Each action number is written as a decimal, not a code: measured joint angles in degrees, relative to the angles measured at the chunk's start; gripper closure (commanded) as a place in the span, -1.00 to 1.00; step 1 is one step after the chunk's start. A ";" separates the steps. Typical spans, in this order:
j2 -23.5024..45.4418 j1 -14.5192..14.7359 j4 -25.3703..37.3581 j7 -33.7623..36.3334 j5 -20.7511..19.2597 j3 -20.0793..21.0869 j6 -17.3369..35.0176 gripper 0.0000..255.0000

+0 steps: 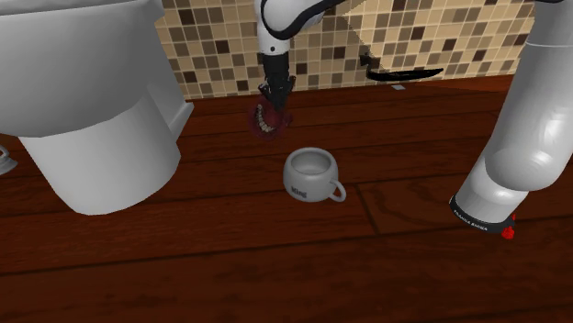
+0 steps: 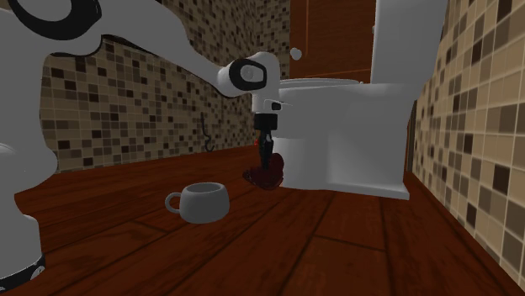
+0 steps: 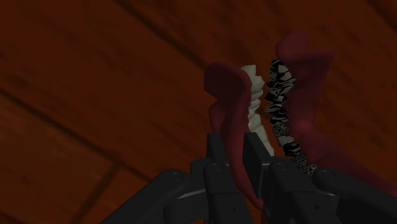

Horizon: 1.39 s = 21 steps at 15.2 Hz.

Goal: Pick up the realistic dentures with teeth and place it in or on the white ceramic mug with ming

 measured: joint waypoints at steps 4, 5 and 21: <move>-0.51 -0.05 2.44 -0.19 0.17 0.00 -2.92 1.00; -0.75 -0.04 2.87 -0.22 0.24 0.03 -3.59 1.00; -12.56 0.30 -1.52 0.07 3.31 0.73 -10.66 1.00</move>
